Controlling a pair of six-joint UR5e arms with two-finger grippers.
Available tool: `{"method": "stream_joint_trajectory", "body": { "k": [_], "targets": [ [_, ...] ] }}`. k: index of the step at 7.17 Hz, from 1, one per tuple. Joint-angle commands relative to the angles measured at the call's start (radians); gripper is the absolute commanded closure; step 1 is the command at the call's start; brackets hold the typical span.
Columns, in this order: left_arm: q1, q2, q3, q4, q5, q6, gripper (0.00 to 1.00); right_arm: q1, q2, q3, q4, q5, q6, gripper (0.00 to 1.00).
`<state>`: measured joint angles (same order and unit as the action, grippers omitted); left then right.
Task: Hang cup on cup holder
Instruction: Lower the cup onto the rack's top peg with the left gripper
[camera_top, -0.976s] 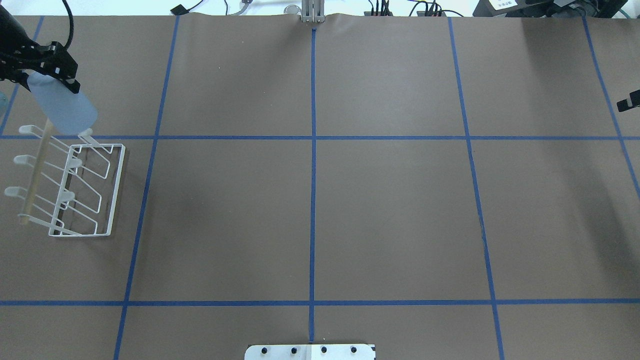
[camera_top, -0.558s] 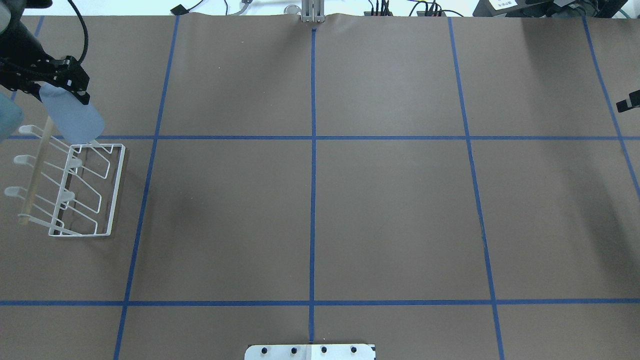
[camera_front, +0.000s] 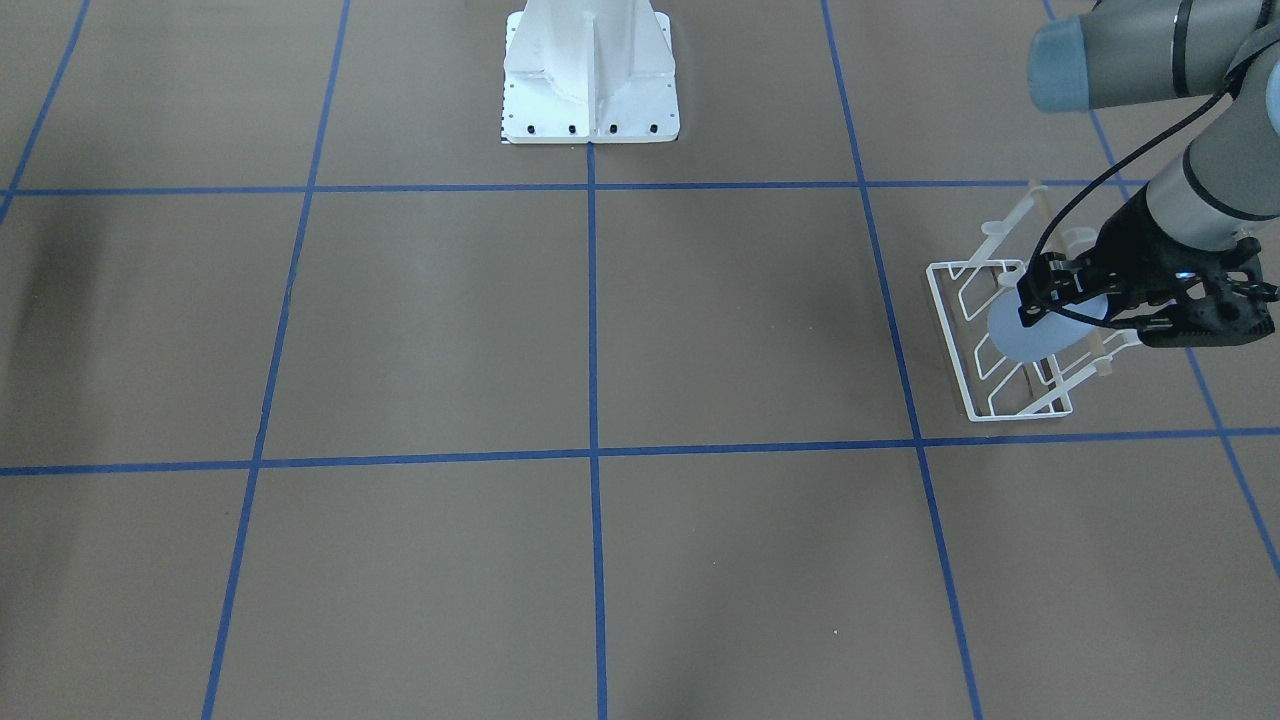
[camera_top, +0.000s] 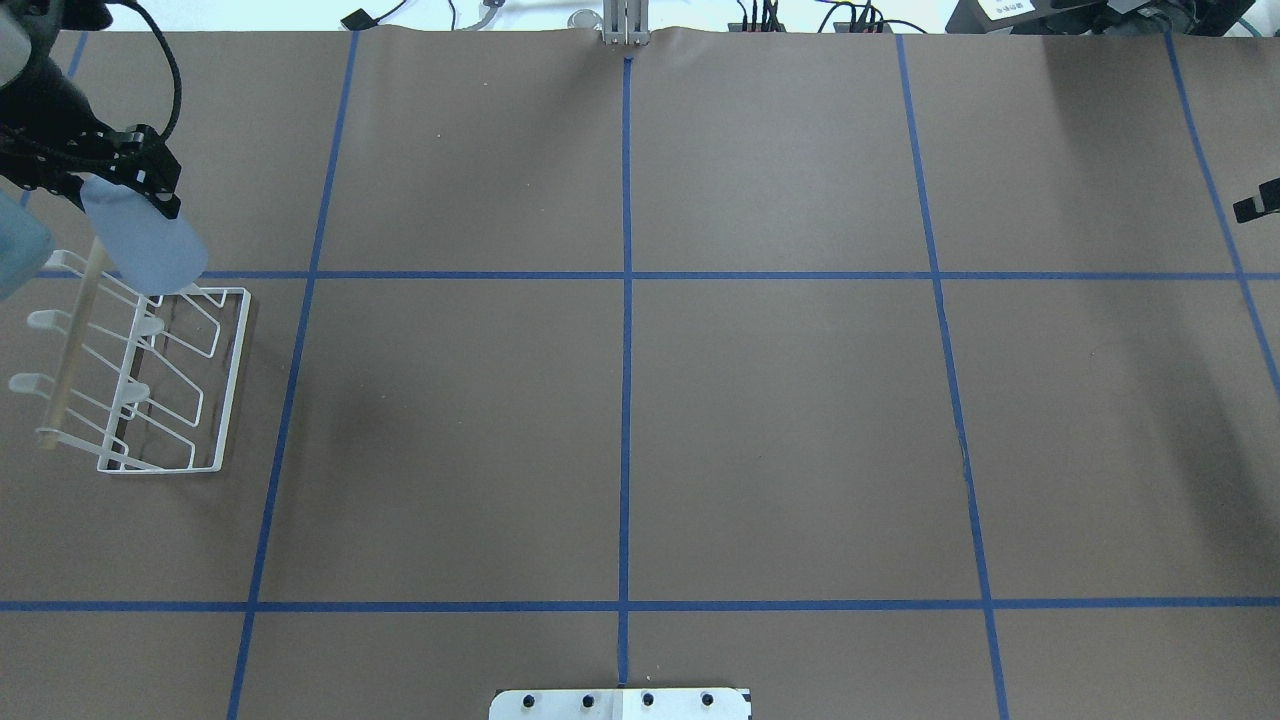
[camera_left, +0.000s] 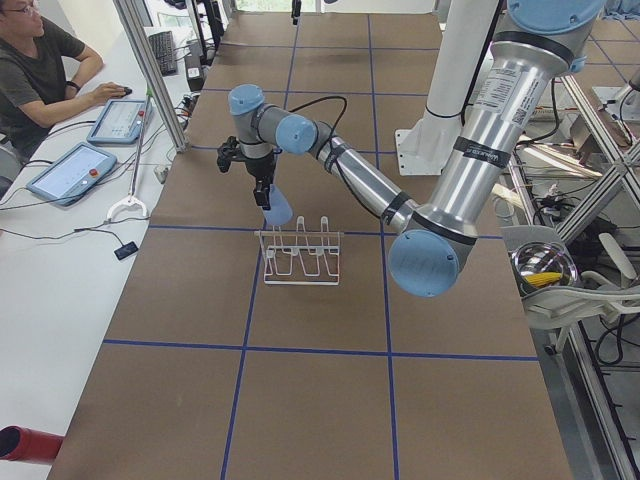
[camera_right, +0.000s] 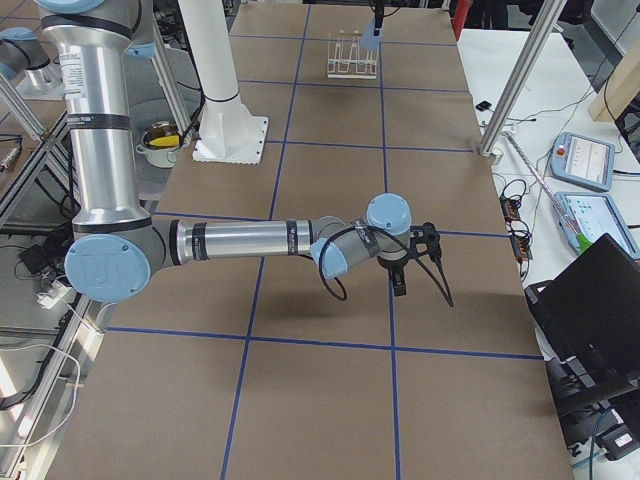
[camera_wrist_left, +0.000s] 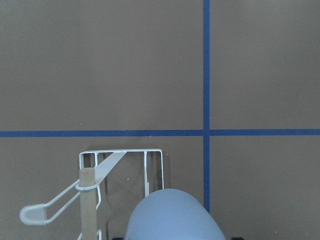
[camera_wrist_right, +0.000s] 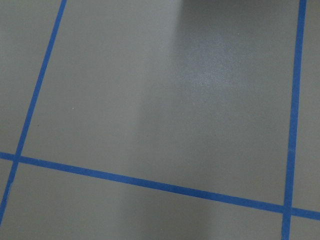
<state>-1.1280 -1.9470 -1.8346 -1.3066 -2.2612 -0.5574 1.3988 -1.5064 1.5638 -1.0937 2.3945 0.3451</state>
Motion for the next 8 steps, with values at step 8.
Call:
{"method": "stream_joint_trajectory", "body": {
  "k": [8],
  "targets": [
    [0.056,0.013,0.081,-0.058,0.035,-0.006,1.0,-0.004,0.003,0.002,-0.003,0.0,0.0,0.0]
  ]
}}
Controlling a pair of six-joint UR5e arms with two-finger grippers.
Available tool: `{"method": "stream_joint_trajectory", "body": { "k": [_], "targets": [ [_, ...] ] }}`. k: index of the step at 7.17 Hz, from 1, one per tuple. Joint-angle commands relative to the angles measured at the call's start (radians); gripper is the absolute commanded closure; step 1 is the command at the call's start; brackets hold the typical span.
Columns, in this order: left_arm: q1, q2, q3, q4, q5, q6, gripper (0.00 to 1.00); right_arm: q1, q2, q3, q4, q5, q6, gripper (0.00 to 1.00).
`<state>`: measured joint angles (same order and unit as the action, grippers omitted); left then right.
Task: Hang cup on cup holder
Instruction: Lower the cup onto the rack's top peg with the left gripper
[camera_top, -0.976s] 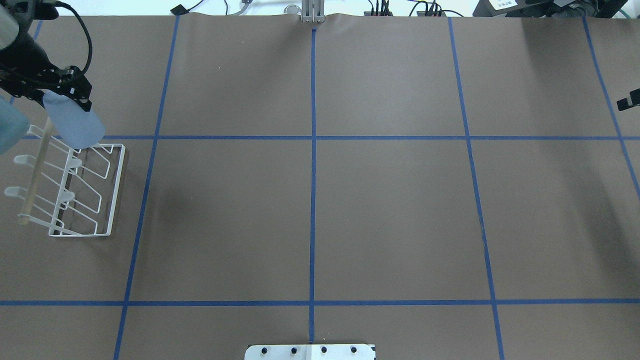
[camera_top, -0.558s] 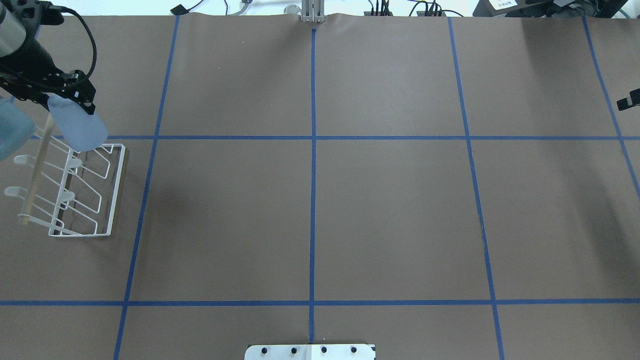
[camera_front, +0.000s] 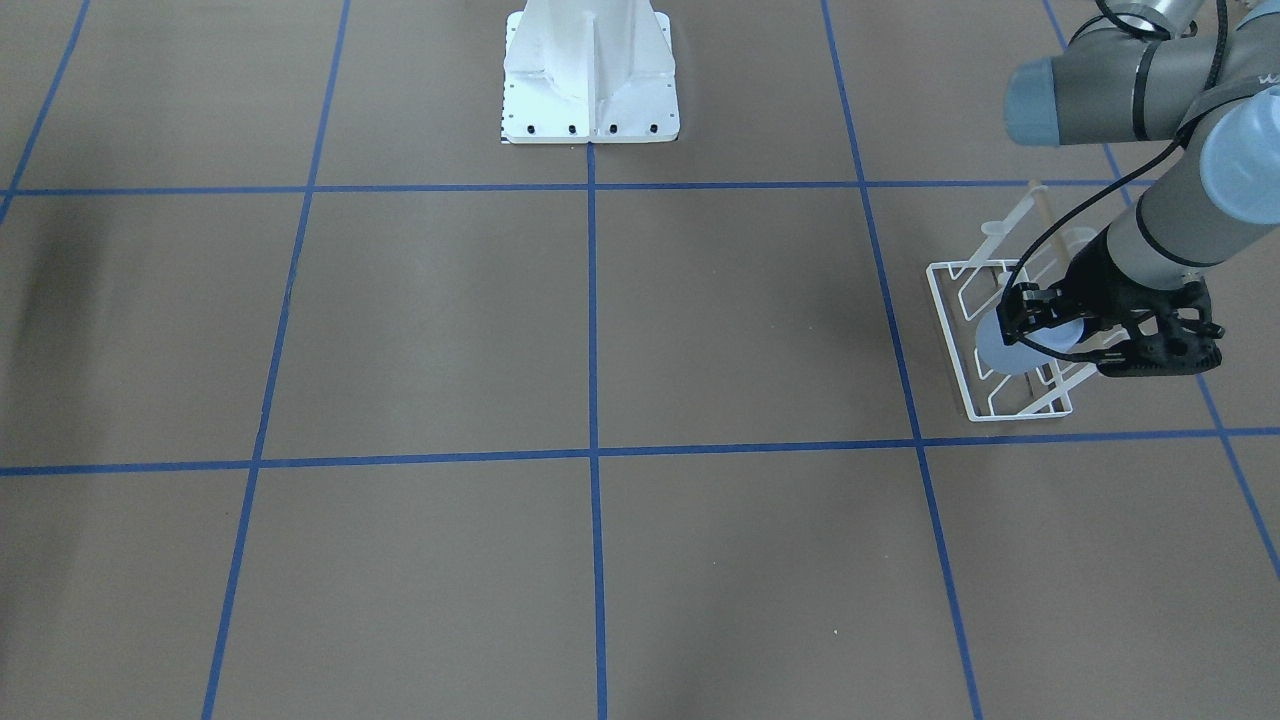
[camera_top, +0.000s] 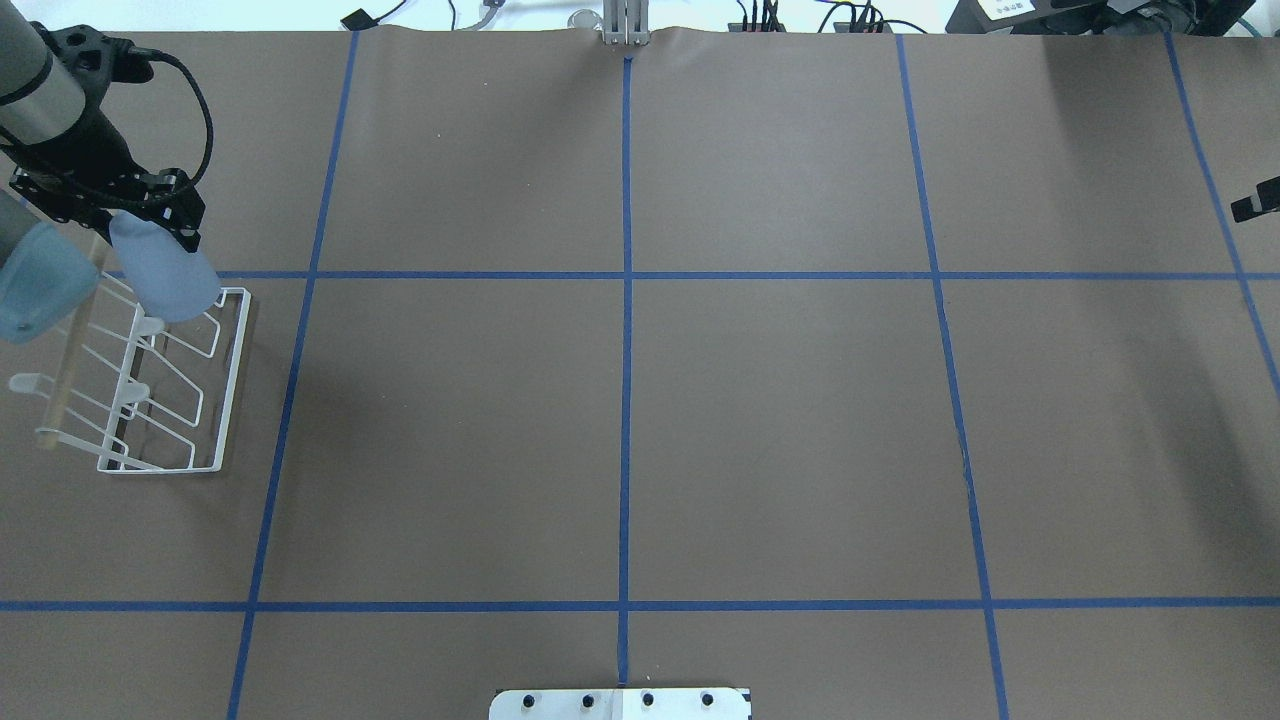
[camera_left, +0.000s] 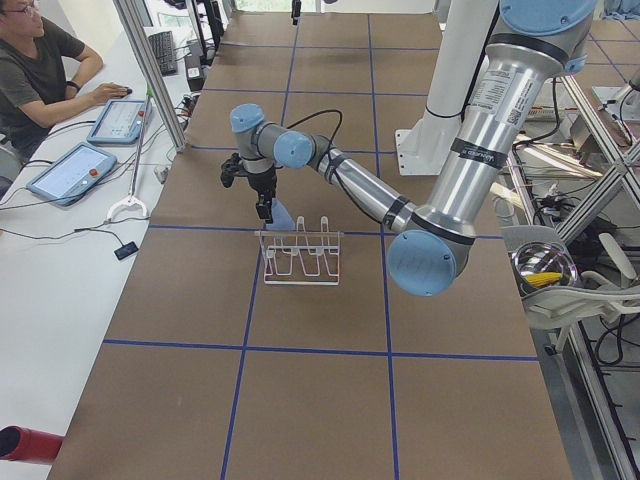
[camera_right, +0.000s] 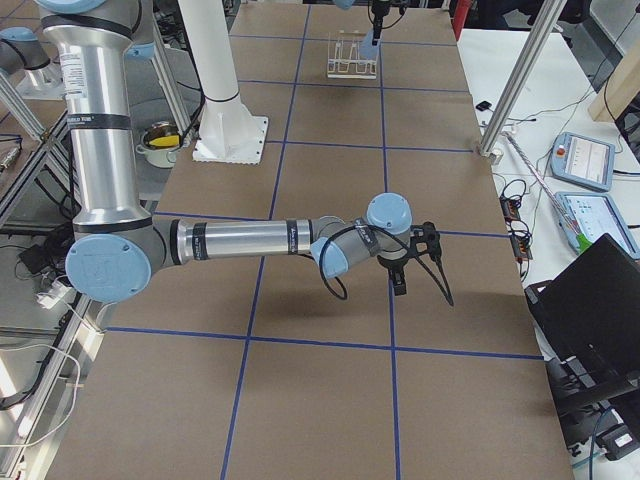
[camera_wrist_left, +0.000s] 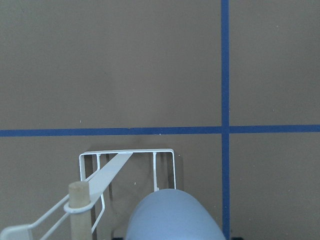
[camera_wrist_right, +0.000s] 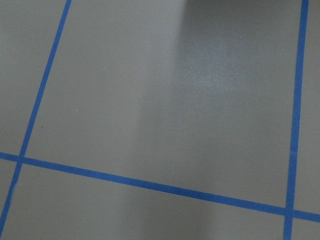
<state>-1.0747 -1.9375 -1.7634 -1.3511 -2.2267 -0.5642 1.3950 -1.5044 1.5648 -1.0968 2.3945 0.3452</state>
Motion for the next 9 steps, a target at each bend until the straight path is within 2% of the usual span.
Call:
{"method": "stream_joint_trajectory", "body": {
  "k": [1,2,3,4,6,7,8,9],
  "targets": [
    [0.002,0.003,0.016,-0.02,-0.001,0.004,0.92,-0.001,0.001,0.001,0.0,0.0,0.002,0.0],
    [0.002,0.003,0.015,-0.02,-0.004,0.007,0.45,-0.001,0.001,0.001,0.0,0.0,0.0,0.0],
    [0.002,0.003,0.012,-0.026,-0.005,0.007,0.09,-0.001,0.001,0.0,0.0,0.0,0.0,0.0],
    [0.002,0.003,0.012,-0.051,-0.008,0.001,0.02,-0.001,0.001,0.0,0.0,0.0,0.0,0.0],
    [-0.001,0.012,-0.007,-0.049,-0.01,0.007,0.02,-0.002,0.001,0.003,0.0,-0.006,0.002,0.0],
    [-0.008,0.02,-0.054,-0.039,-0.01,0.007,0.02,-0.007,0.001,0.015,-0.006,-0.012,0.003,0.0],
    [-0.04,0.047,-0.114,-0.037,-0.01,0.054,0.02,-0.01,0.0,0.032,-0.033,-0.017,0.005,0.0],
    [-0.103,0.078,-0.137,-0.036,-0.008,0.151,0.02,-0.014,0.0,0.09,-0.126,-0.038,0.003,0.0]
  ]
}}
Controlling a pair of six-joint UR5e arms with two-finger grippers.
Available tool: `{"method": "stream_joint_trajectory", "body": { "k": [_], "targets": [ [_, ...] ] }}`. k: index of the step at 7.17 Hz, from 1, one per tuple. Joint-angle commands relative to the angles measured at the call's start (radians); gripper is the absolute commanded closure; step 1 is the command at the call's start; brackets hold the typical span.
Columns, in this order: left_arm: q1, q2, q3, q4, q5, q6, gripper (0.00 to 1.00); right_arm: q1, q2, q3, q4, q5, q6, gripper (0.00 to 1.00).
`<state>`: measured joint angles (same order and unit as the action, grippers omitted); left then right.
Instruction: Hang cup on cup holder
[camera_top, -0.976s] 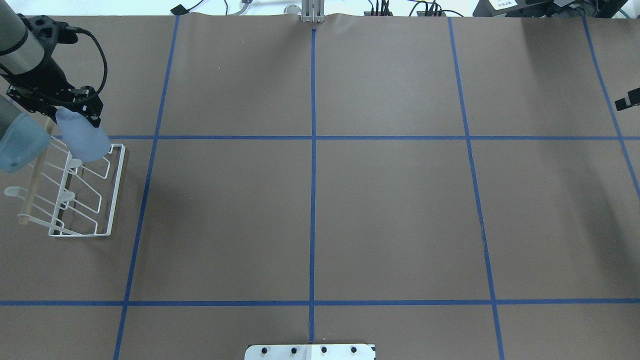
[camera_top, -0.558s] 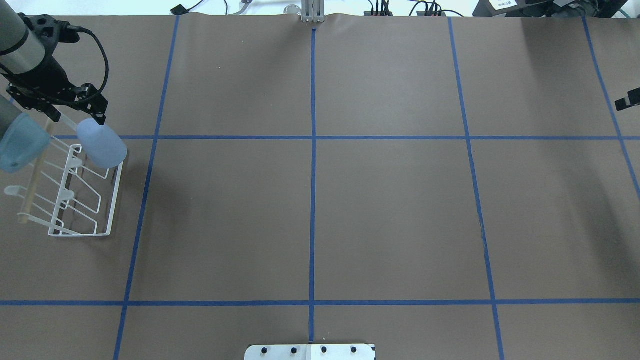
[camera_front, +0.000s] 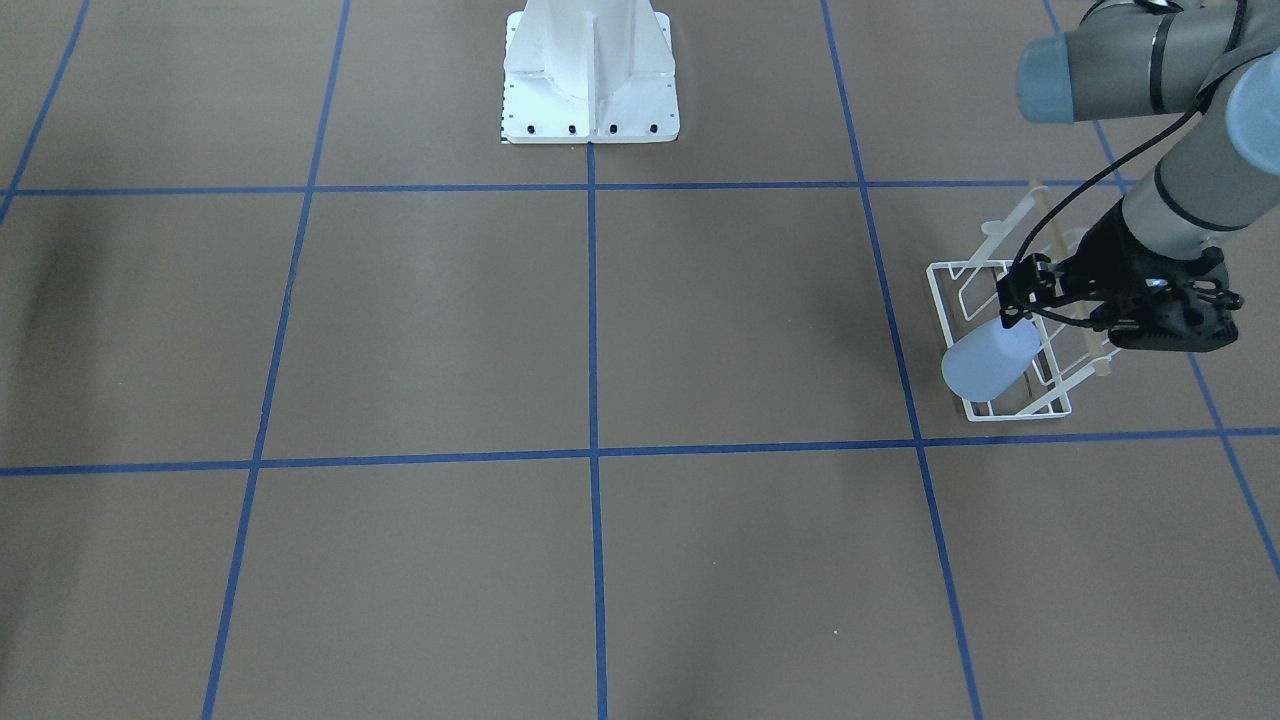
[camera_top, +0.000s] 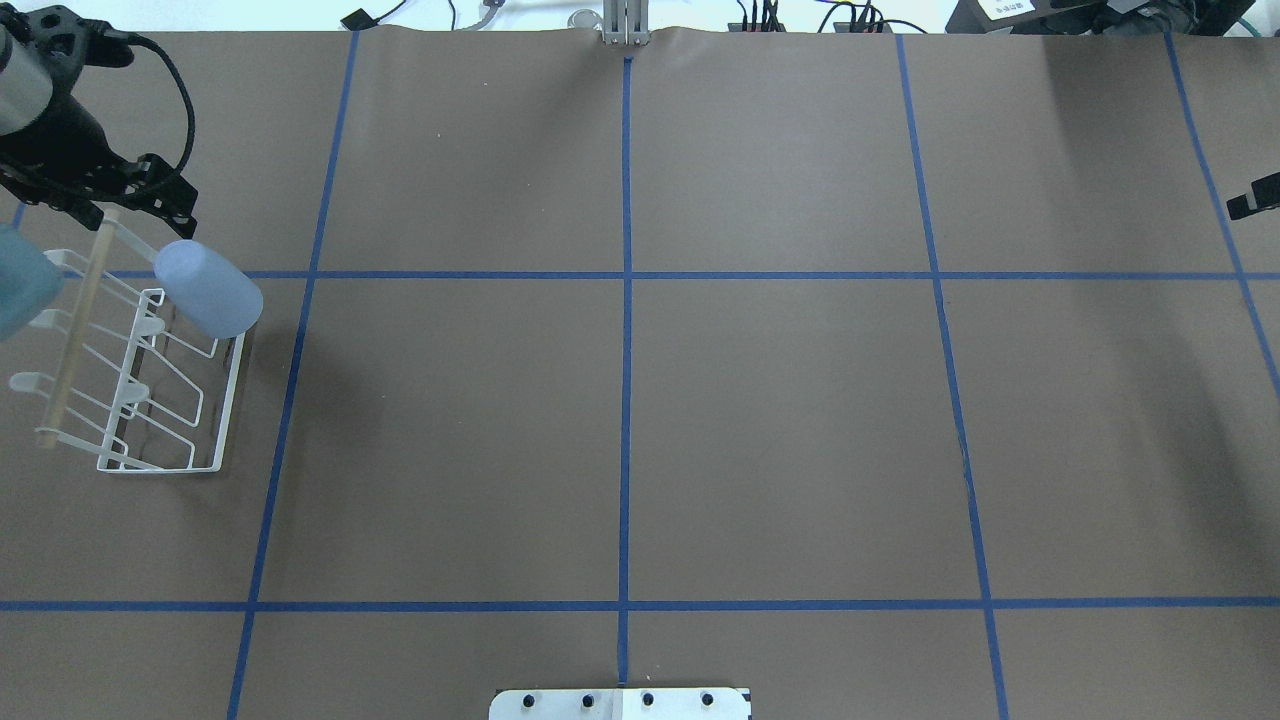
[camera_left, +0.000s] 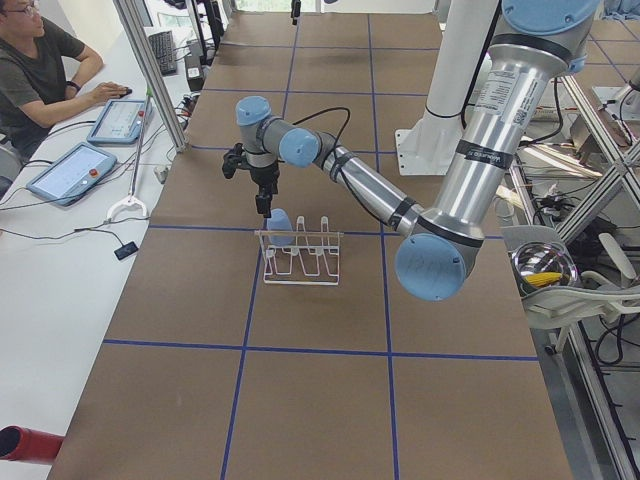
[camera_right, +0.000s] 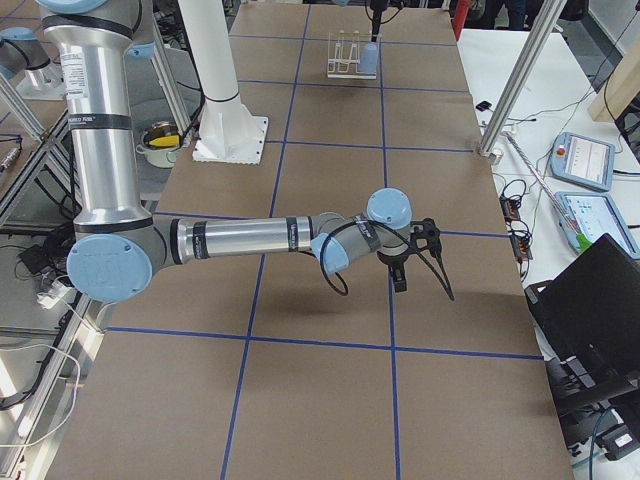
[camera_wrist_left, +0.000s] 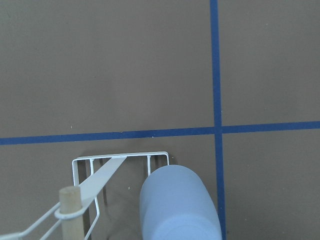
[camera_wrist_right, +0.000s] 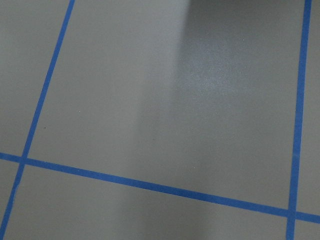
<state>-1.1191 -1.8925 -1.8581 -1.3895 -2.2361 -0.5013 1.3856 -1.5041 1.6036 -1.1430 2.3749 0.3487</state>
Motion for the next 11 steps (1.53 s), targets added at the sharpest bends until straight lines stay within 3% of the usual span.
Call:
{"method": "stream_joint_trajectory", "body": {
  "k": [1,2,5,11],
  "targets": [
    [-0.124,0.077,-0.038,0.003,0.0,0.221,0.02,-0.026,-0.002,0.134,-0.197,-0.086,-0.003,0.0],
    [-0.192,0.108,-0.023,0.004,0.001,0.345,0.02,-0.045,-0.002,0.203,-0.318,-0.136,-0.014,0.0],
    [-0.281,0.208,0.004,-0.005,-0.077,0.388,0.02,0.033,-0.005,0.281,-0.542,-0.137,-0.223,0.0],
    [-0.277,0.22,-0.022,-0.011,-0.083,0.38,0.02,0.03,-0.08,0.295,-0.549,-0.112,-0.221,0.0]
  ]
}}
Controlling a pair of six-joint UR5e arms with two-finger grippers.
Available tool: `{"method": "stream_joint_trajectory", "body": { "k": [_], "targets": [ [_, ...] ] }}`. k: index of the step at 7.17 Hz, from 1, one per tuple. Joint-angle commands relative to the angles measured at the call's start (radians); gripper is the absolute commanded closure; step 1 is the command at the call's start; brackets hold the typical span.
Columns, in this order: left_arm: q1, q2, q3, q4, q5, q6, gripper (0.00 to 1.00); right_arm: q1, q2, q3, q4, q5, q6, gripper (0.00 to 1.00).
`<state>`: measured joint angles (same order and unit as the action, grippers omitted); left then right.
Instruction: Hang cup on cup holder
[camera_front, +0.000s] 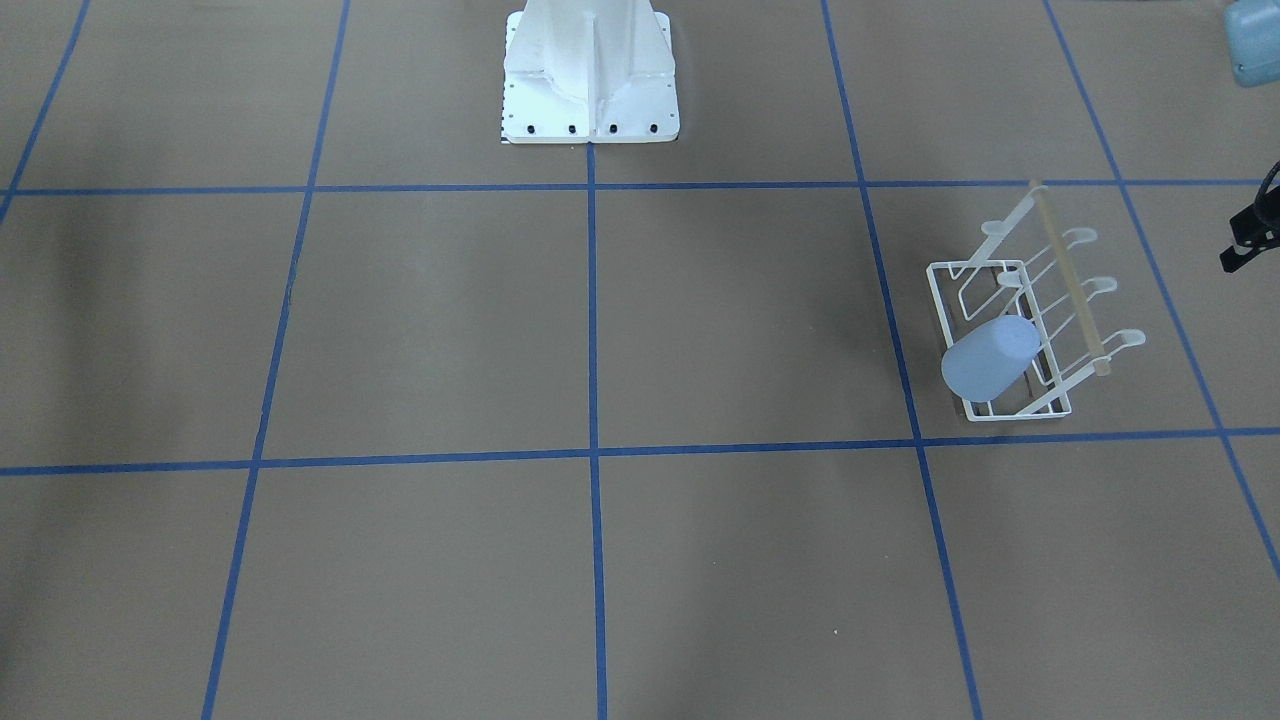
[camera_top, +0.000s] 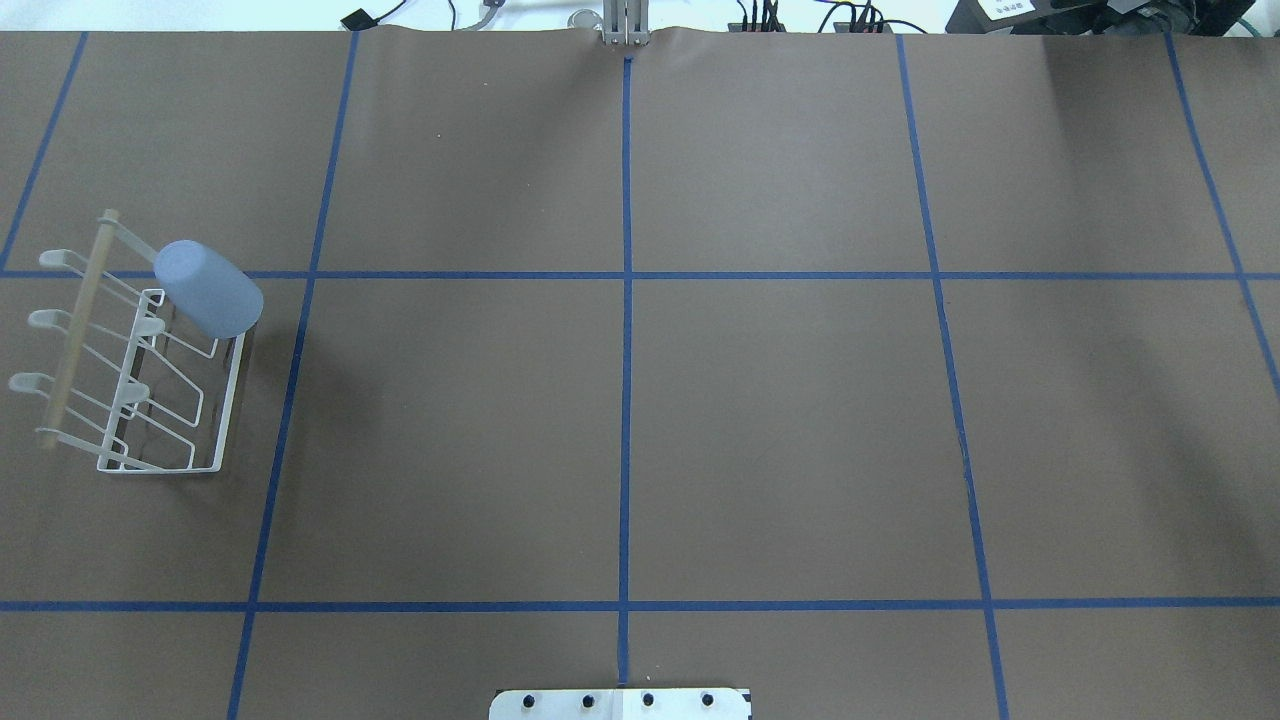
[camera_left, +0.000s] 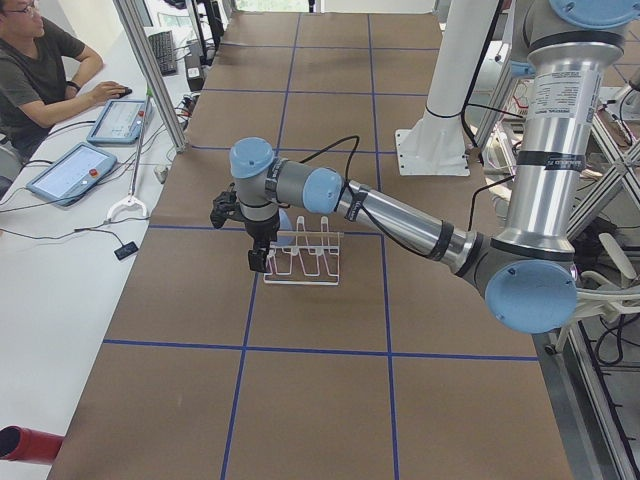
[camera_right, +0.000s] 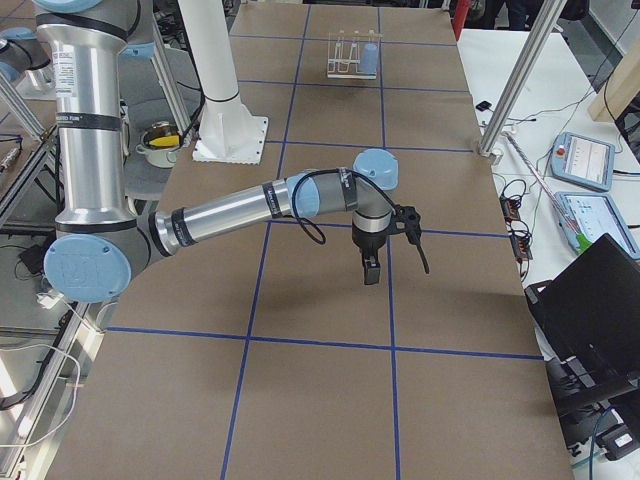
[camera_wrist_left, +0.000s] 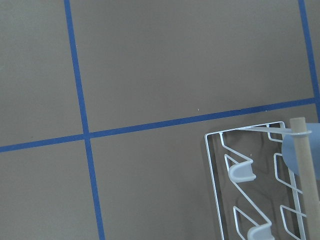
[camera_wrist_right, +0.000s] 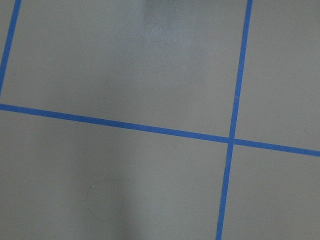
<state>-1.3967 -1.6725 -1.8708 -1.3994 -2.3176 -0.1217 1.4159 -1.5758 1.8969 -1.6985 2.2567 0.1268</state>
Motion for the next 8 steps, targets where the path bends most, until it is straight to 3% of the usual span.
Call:
{"method": "stream_joint_trajectory", "body": {
  "k": [1,5,8],
  "targets": [
    [-0.001,0.007,-0.023,0.0,-0.05,-0.001,0.02,0.0,-0.012,-0.001,0.007,0.007,0.002,0.0],
    [-0.001,0.007,-0.034,0.002,-0.059,-0.001,0.02,0.0,-0.024,0.008,0.007,0.079,0.002,0.0],
    [0.001,-0.013,-0.063,-0.001,-0.059,-0.001,0.02,0.0,-0.023,0.011,0.005,0.086,0.004,0.0]
  ]
}}
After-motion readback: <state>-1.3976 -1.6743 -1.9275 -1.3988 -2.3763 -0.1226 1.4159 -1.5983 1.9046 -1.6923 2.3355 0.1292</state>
